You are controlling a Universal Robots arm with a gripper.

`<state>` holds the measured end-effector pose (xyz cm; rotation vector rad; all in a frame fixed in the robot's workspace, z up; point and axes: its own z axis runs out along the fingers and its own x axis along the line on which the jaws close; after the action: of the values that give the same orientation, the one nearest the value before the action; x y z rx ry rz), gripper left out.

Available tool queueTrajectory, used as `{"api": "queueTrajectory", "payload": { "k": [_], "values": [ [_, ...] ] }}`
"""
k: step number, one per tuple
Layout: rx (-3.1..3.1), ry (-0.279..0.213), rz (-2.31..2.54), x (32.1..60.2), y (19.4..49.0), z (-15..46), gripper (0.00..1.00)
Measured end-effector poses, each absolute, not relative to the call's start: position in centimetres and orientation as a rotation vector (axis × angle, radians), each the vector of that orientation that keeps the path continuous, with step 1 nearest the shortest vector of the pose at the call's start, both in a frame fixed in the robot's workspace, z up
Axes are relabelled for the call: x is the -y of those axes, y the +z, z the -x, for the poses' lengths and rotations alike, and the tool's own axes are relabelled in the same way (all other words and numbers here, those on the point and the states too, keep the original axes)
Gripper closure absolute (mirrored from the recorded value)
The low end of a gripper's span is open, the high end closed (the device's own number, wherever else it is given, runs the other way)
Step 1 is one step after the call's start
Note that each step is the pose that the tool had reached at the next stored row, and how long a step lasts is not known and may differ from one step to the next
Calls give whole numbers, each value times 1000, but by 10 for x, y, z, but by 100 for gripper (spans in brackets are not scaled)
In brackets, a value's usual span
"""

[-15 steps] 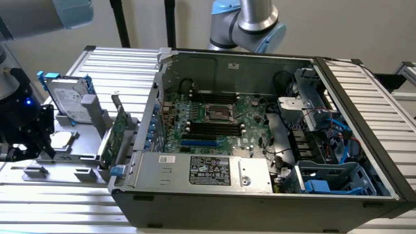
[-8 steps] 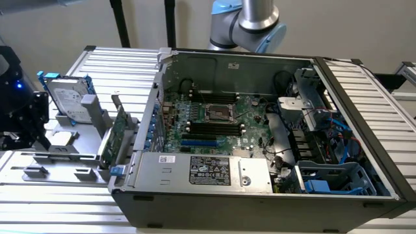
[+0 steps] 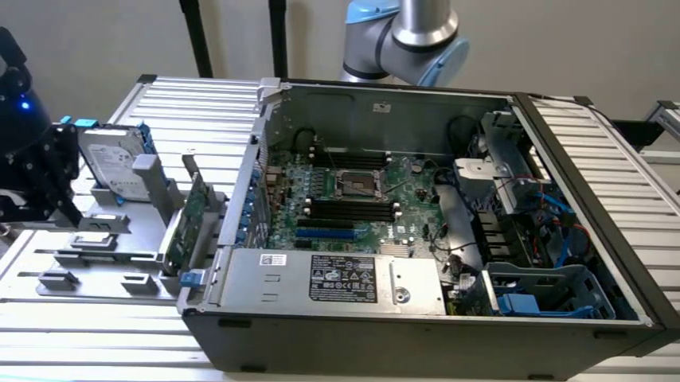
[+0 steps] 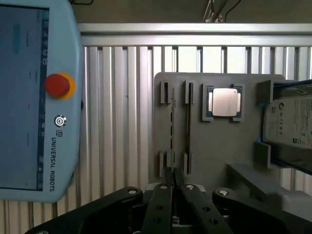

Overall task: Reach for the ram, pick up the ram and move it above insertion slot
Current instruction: 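Pick up the ram and move it above insertion slot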

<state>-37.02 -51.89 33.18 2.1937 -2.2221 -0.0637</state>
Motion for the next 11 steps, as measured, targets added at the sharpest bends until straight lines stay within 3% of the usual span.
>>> {"api": "queueTrajectory", "payload": {
  "k": [11],
  "values": [
    [2229, -97, -2215, 519, 369, 330, 87]
  ]
}}
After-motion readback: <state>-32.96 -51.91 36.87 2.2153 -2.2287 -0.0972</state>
